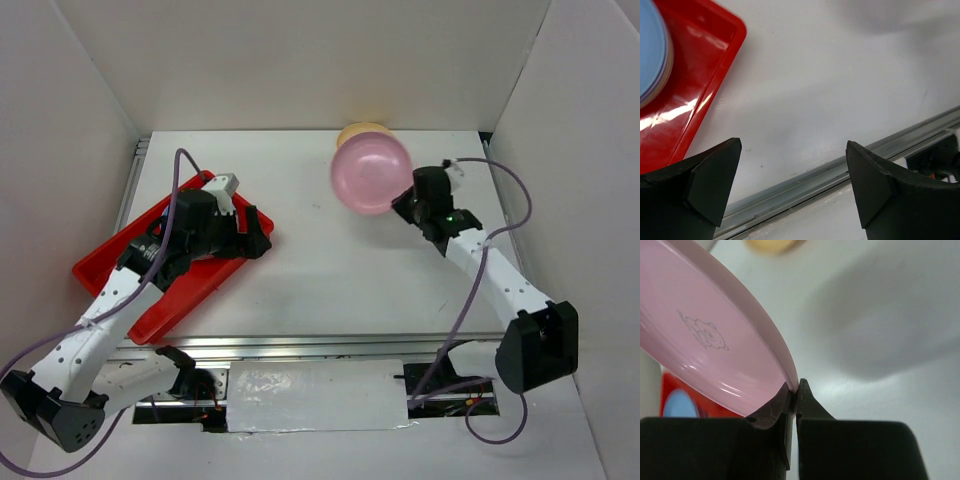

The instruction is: Place the plates into the plastic bin on the countertop

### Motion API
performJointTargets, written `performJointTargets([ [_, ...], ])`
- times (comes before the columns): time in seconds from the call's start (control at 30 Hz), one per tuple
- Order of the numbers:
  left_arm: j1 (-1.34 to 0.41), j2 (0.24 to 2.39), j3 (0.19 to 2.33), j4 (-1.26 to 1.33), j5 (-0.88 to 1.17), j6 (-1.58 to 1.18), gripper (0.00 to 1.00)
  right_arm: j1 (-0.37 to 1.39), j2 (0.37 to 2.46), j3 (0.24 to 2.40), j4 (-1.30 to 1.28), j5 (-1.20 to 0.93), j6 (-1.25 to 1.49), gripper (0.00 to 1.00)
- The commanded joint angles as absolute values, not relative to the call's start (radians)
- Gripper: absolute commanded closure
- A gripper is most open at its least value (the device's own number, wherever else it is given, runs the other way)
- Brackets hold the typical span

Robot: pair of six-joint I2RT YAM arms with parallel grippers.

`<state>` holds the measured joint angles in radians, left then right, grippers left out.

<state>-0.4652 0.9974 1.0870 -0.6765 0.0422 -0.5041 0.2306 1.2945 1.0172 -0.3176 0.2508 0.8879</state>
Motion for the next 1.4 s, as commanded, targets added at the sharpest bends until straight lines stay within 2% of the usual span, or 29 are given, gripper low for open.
performJointTargets([
  [0.0,-0.465,1.043,1.181,-0.586,0.142,-0.505,0.01,0.407,1.24,0.983,-0.391,0.147,0.772,1.0],
  [0.1,-0.468,1.088,1.23,-0.574,0.216,-0.502,0.01,0.529,1.216,1.009,-0.407,0.097,0.772,1.0],
  [0.27,-0.476,1.134,1.259,-0.635,0.103,-0.5,0.01,0.661,1.164,0.996,-0.319,-0.041,0.802,1.0],
  [0.37,-0.476,1.152,1.252,-0.669,0.032,-0.489,0.08,0.71,1.16,1.017,-0.333,-0.019,0.813,1.0],
  [0.4,-0.476,1.158,1.253,-0.679,0.014,-0.486,0.21,0.719,1.158,1.028,-0.339,-0.014,0.813,1.0],
  [0.47,-0.476,1.17,1.261,-0.702,-0.027,-0.483,0.39,0.742,1.164,1.037,-0.354,-0.003,0.815,1.0],
  [0.5,-0.474,1.177,1.269,-0.707,-0.035,-0.486,0.65,0.747,1.163,1.04,-0.357,-0.003,0.816,1.0],
  [0.53,-0.476,1.183,1.276,-0.712,-0.041,-0.488,0.75,0.753,1.164,1.04,-0.357,-0.003,0.818,1.0],
  [0.57,-0.476,1.186,1.282,-0.721,-0.044,-0.491,0.9,0.759,1.164,1.04,-0.363,-0.003,0.818,1.0],
  [0.6,-0.477,1.189,1.296,-0.724,-0.057,-0.491,0.99,0.761,1.164,1.04,-0.364,0.02,0.818,1.0],
  [0.7,-0.479,1.193,1.313,-0.73,-0.096,-0.506,1.0,0.759,1.149,1.031,-0.368,0.029,0.818,1.0],
  [0.73,-0.477,1.195,1.316,-0.732,-0.113,-0.512,1.0,0.758,1.14,1.028,-0.373,0.038,0.824,0.82],
  [0.77,-0.477,1.192,1.319,-0.739,-0.141,-0.537,1.0,0.753,1.131,1.022,-0.379,0.049,0.825,0.56],
  [0.87,-0.401,1.183,1.307,-0.764,-0.232,-0.615,1.0,0.713,1.072,0.962,-0.428,0.126,0.854,0.0],
  [1.0,-0.14,1.163,1.241,-0.717,-0.151,-0.684,1.0,0.609,0.958,0.819,-0.359,0.054,0.851,0.0],
  [1.07,0.092,1.17,1.186,-0.637,-0.01,-0.721,1.0,0.551,0.945,0.763,-0.327,-0.021,0.845,0.0],
  [1.13,0.173,1.207,1.155,-0.585,0.104,-0.744,1.0,0.525,0.946,0.746,-0.327,-0.041,0.833,0.0],
  [1.37,0.302,1.4,1.206,-0.56,0.189,-0.807,1.0,0.491,0.933,0.706,-0.319,-0.09,0.796,0.0],
])
